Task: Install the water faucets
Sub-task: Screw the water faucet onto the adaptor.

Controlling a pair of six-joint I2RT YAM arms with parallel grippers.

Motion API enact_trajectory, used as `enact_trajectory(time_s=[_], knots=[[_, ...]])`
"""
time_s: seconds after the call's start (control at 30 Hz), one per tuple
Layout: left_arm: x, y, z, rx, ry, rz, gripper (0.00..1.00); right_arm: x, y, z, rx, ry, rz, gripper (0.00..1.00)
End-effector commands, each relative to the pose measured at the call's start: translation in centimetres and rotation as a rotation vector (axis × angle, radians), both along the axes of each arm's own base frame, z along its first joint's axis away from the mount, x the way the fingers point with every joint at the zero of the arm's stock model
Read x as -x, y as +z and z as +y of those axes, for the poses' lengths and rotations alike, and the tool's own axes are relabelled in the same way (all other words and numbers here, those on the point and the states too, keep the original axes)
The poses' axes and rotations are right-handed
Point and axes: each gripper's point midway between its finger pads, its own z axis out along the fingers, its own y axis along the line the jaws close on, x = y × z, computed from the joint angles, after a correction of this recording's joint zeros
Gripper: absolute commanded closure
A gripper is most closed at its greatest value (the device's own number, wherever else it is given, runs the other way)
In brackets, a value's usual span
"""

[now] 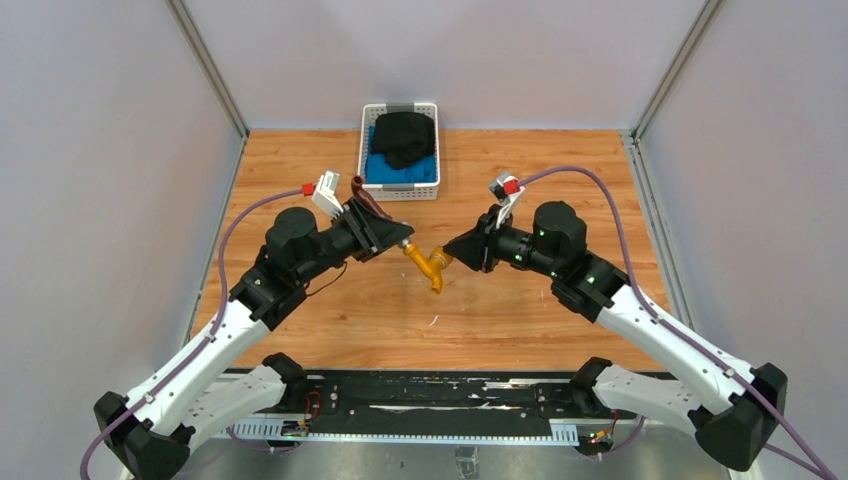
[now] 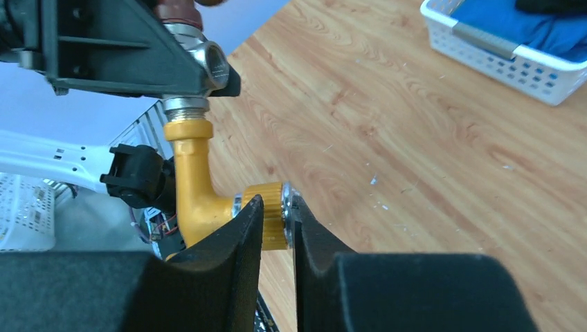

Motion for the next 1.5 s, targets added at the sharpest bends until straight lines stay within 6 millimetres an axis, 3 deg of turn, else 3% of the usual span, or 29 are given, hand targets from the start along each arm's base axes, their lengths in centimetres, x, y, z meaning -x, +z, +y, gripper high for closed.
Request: enact_trajectory(time_s=[0.0,0.17,0.37,0.4,0.53,0.63,0.8,0.87,1.03,1.17,1.33,1.47], knots=[[1.0,2.5,-0.4,0.080,-0.052,-0.072,1.00,1.0,-0.7,2.2,-0.105,0.082,0.070,0.78],[1.1,2.4,-0.5,0.083,-0.061,-0.064,1.00,0.4,-4.2,2.9,-0.034,0.066,0.173,0.77],[0.6,3.0,-0.1,0.117,-0.022,-0.082,1.00,-0.3,-4.6,-0.8,0.105,-0.085,0.131,0.68],[0.6,2.9,-0.2,0.122,-0.021,-0.079,1.00,-0.4,-4.5,-1.6,0.115,-0.112,0.105,0.65],[-0.1,2.2,-0.2,0.132,0.009,-0.041,1.00,0.2,-3.9,-4.5,0.108,-0.190,0.018,0.35],[-0.9,1.4,0.1,0.132,0.052,-0.002,1.00,1.4,-3.2,-5.8,0.070,-0.189,-0.047,0.31],[-1.6,0.6,0.8,0.170,0.124,0.047,1.00,4.5,-1.8,-4.8,-0.095,-0.010,-0.253,0.29],[-1.9,0.5,1.0,0.184,0.150,0.066,1.00,4.5,-1.7,-4.7,-0.163,-0.015,-0.300,0.23],[-2.4,-0.5,1.0,0.218,0.176,0.125,1.00,5.6,-0.3,-4.3,-0.258,0.025,-0.464,0.22],[-2.7,-0.7,0.7,0.225,0.170,0.134,1.00,5.2,-0.1,-3.1,-0.213,0.026,-0.503,0.22],[-2.7,-0.4,0.2,0.240,0.151,0.136,1.00,4.8,-0.1,-0.3,-0.173,0.030,-0.550,0.21],[-2.8,-0.3,0.0,0.242,0.142,0.129,1.00,3.2,-0.8,1.2,-0.127,-0.031,-0.584,0.20]])
